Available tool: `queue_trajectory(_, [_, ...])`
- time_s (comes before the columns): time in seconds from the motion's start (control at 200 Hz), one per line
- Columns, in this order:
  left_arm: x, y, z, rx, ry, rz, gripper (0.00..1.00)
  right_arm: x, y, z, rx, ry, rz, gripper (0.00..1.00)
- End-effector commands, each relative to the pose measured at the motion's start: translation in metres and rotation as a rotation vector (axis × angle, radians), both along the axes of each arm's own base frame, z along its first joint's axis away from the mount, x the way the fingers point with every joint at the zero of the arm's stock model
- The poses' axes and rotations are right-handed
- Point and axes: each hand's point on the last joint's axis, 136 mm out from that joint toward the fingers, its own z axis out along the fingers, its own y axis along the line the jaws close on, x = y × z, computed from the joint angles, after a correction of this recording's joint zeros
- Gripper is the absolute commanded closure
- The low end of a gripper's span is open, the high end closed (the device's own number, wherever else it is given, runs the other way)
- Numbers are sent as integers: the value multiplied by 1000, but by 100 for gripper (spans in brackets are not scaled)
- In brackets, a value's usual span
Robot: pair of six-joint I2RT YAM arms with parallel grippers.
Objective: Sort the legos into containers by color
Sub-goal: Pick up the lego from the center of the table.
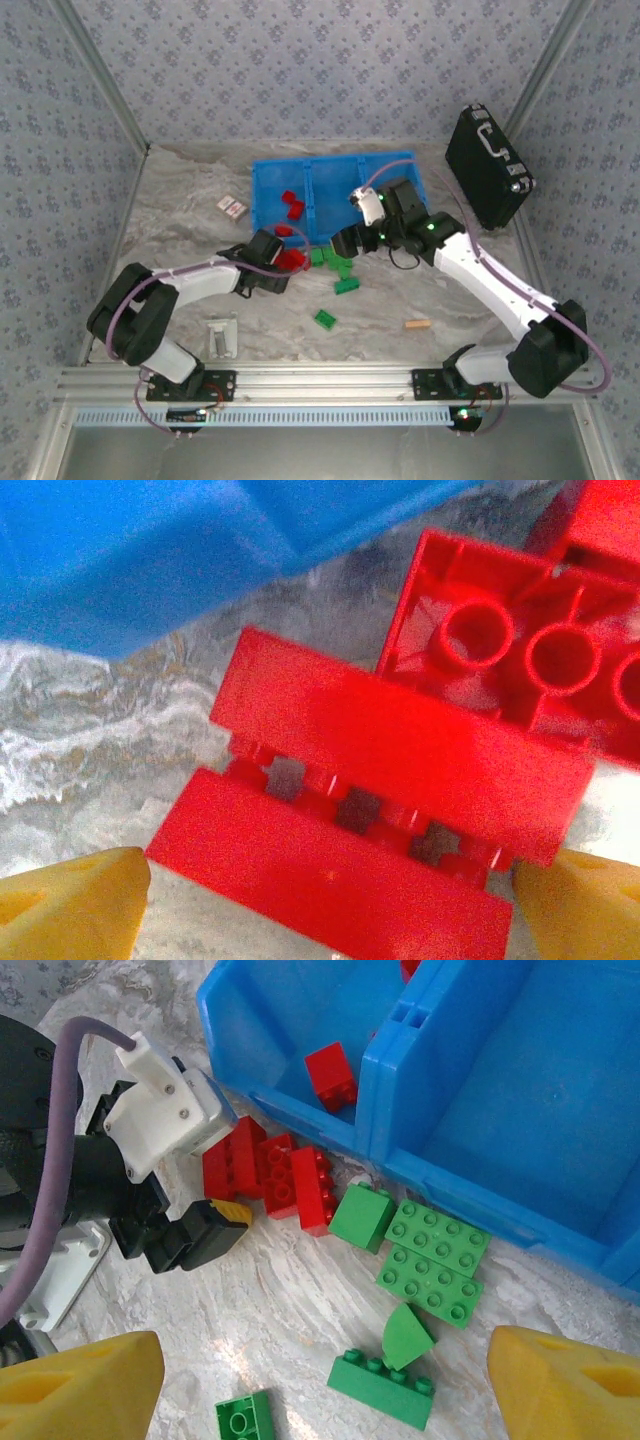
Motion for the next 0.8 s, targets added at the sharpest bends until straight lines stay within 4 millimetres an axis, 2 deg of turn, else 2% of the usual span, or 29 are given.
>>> queue_trajectory(0.0, [13,-9,6,-11,-35,-17,8,8,3,11,-2,-42,8,14])
queue_trajectory(0.375, [19,-9,2,14,-35,-8,19,13,1,8,-9,-40,0,14])
queue_trajectory(0.635, [12,-4,0,15,-4,14,34,11,-6,9,-12,-47,-17,14])
queue_trajectory(0.715, [8,-3,1,12,7,16,36,11,-7,8,-13,-45,-19,14])
queue_trajectory(0.795, [4,-4,10,11,1,8,37,10,-8,9,-12,-47,-20,14])
